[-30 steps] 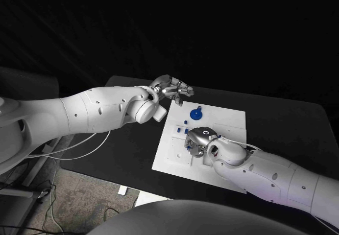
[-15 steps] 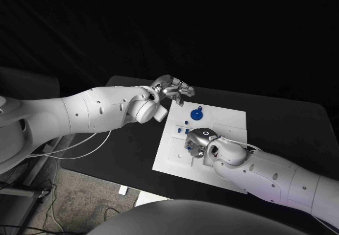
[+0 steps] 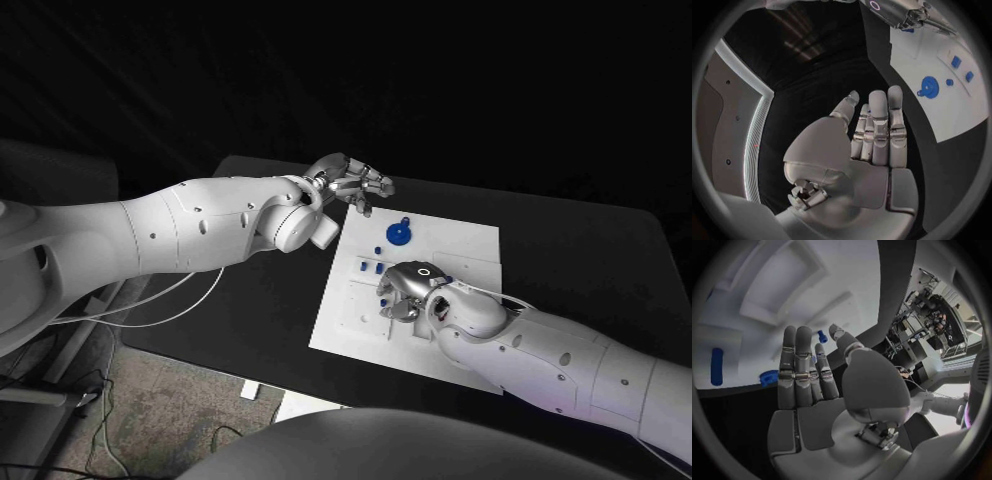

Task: Assemble the parts on the task board

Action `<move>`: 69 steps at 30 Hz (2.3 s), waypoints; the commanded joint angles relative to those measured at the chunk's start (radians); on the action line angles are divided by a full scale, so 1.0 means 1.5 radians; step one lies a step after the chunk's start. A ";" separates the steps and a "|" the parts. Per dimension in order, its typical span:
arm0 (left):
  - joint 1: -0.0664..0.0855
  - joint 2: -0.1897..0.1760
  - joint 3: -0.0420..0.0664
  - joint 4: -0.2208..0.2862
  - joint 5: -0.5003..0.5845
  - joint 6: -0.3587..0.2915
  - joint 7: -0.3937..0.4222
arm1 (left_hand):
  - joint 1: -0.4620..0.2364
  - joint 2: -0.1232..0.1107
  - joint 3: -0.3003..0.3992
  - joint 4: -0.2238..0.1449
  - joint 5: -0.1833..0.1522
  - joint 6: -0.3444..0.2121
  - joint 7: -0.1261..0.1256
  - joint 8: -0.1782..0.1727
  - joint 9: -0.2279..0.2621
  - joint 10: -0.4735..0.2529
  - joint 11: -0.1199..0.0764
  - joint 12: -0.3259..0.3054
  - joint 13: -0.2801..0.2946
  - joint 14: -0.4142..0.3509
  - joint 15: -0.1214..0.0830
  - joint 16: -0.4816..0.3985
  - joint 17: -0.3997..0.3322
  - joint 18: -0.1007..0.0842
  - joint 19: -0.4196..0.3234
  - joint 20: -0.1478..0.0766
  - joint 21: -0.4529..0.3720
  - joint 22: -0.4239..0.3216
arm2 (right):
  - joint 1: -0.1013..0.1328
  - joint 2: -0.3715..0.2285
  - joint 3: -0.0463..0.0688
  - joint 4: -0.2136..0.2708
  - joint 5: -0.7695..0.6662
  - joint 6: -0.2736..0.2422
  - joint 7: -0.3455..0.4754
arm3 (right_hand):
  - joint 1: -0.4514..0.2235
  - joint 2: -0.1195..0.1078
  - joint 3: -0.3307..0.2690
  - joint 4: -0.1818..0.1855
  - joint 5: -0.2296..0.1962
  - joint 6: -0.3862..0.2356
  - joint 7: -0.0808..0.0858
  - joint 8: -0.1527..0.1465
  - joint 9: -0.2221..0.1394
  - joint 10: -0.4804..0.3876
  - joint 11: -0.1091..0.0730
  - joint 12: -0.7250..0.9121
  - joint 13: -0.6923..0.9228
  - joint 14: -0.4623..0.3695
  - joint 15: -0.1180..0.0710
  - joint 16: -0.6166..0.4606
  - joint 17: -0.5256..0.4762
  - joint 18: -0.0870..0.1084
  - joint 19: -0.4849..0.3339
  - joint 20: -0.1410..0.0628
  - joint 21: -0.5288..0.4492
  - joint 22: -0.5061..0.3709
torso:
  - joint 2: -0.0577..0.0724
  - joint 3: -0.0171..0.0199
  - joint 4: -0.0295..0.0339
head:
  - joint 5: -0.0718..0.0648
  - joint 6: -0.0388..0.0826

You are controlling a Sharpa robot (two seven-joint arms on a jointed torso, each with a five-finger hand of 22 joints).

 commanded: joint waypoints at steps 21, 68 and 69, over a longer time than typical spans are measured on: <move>0.001 -0.006 0.001 -0.006 0.004 0.012 0.004 | -0.001 -0.002 -0.002 0.002 -0.001 -0.003 0.001 -0.003 0.001 -0.003 0.003 0.000 0.000 0.002 0.002 -0.004 0.001 0.008 0.003 0.001 -0.003 0.007 | 0.067 -0.152 0.022 0.169 0.048 -0.063 -0.006 | -0.014 -0.002 0.091 -0.026 -0.021 0.024 0.006 -0.003 0.000 0.102 -0.023 0.003 0.001 0.012 -0.015 0.020 0.001 0.008 -0.005 -0.017 0.050 0.005 | -0.001 0.0003 -0.0045 | -0.028 0.000; 0.000 -0.002 0.000 -0.014 0.004 0.022 0.005 | -0.001 0.000 -0.001 0.003 -0.001 -0.003 0.001 -0.003 0.001 -0.003 0.003 0.000 0.000 0.002 0.002 -0.004 0.001 0.008 0.003 0.001 -0.003 0.008 | 0.055 -0.149 0.014 0.032 0.038 0.053 0.018 | -0.014 0.013 0.142 -0.010 -0.109 0.017 0.010 -0.004 -0.002 0.067 -0.014 0.000 0.000 0.009 -0.009 0.027 -0.001 0.019 -0.006 -0.007 0.042 0.013 | -0.001 0.0002 -0.0033 | -0.058 0.000; 0.000 -0.002 0.000 -0.014 0.004 0.022 0.005 | -0.001 0.000 -0.001 0.003 -0.001 -0.003 0.001 -0.003 0.001 -0.003 0.003 0.000 0.000 0.002 0.002 -0.004 0.001 0.008 0.003 0.001 -0.003 0.008 | 0.054 -0.148 0.014 0.032 0.038 0.052 0.018 | -0.018 0.016 0.170 -0.013 -0.116 0.023 0.008 -0.003 -0.001 0.073 -0.017 0.001 0.000 0.010 -0.010 0.027 0.000 0.019 -0.013 -0.011 0.053 0.032 | -0.001 0.0003 -0.0032 | -0.058 0.000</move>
